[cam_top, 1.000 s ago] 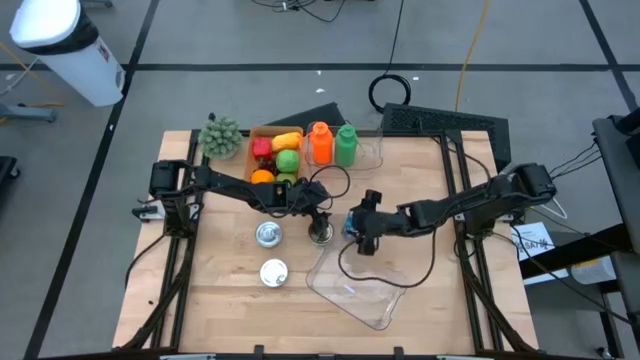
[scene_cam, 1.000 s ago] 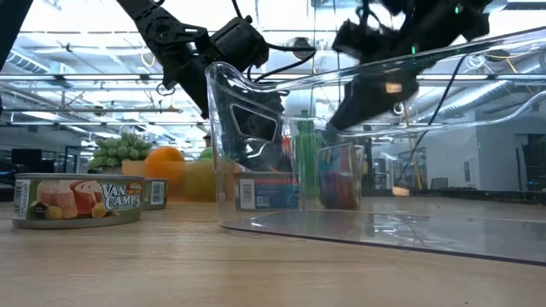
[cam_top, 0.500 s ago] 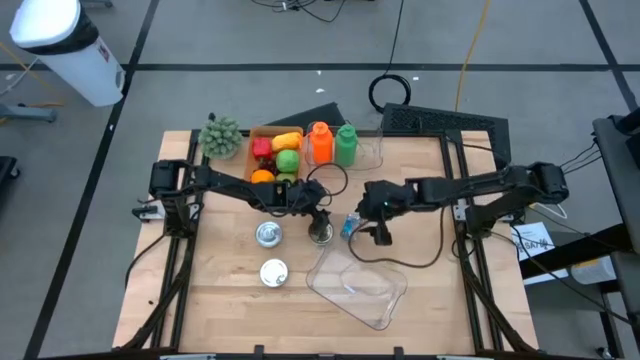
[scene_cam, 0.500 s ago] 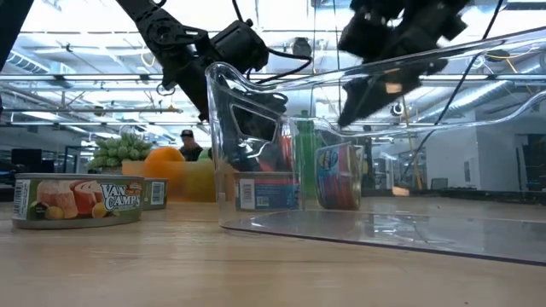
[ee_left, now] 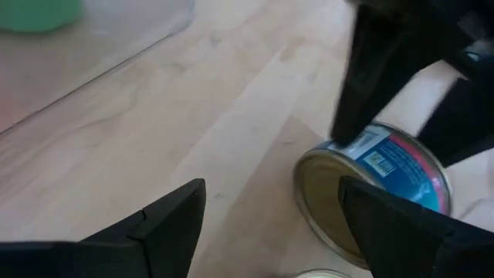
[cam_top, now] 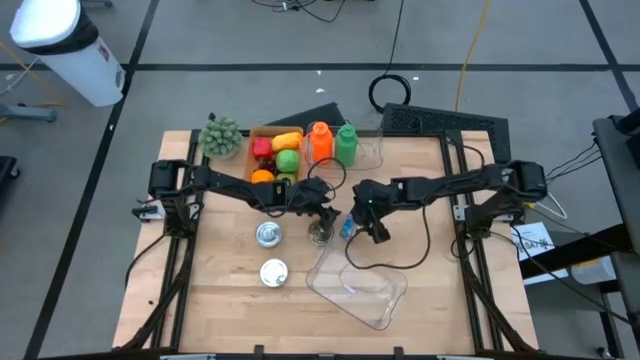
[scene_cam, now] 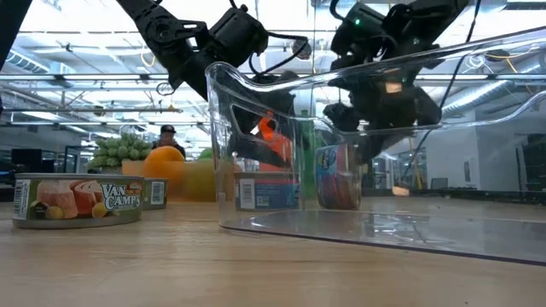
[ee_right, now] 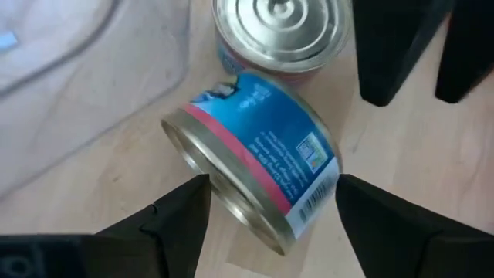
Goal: Pick & Place Food Item
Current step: Put the right blue pink tuna can into the bottom transparent bin
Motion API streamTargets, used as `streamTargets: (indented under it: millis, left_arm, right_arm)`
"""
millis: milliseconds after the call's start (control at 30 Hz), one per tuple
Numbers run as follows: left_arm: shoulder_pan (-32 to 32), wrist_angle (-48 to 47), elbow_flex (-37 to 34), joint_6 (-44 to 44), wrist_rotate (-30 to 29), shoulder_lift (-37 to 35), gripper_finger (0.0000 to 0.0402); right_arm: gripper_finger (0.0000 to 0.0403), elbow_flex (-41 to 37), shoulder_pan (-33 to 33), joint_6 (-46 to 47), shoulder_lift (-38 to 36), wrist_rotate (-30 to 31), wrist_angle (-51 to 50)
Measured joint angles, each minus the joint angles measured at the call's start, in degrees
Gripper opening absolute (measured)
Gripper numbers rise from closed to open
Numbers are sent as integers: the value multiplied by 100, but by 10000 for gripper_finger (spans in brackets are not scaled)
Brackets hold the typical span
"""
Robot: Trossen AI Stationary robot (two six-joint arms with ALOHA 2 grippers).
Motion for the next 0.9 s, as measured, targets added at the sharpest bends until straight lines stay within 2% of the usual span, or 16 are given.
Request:
streamTargets:
  millis: [133,300,500,900]
  left_arm:
    - [-32,177,0,44,23,0,310]
    - [-21,237,0,168,459,0,310]
    - [-33,268,0,198,699,0,310]
    - [-28,753,0,618,1847,4,310]
  right_arm:
    - [257,-2,0,-114,36,-2,233]
    - [256,-2,-7,-153,40,0,509]
    - [256,-2,-5,-34,51,-19,619]
    - [256,-7,0,-39,121,-11,601]
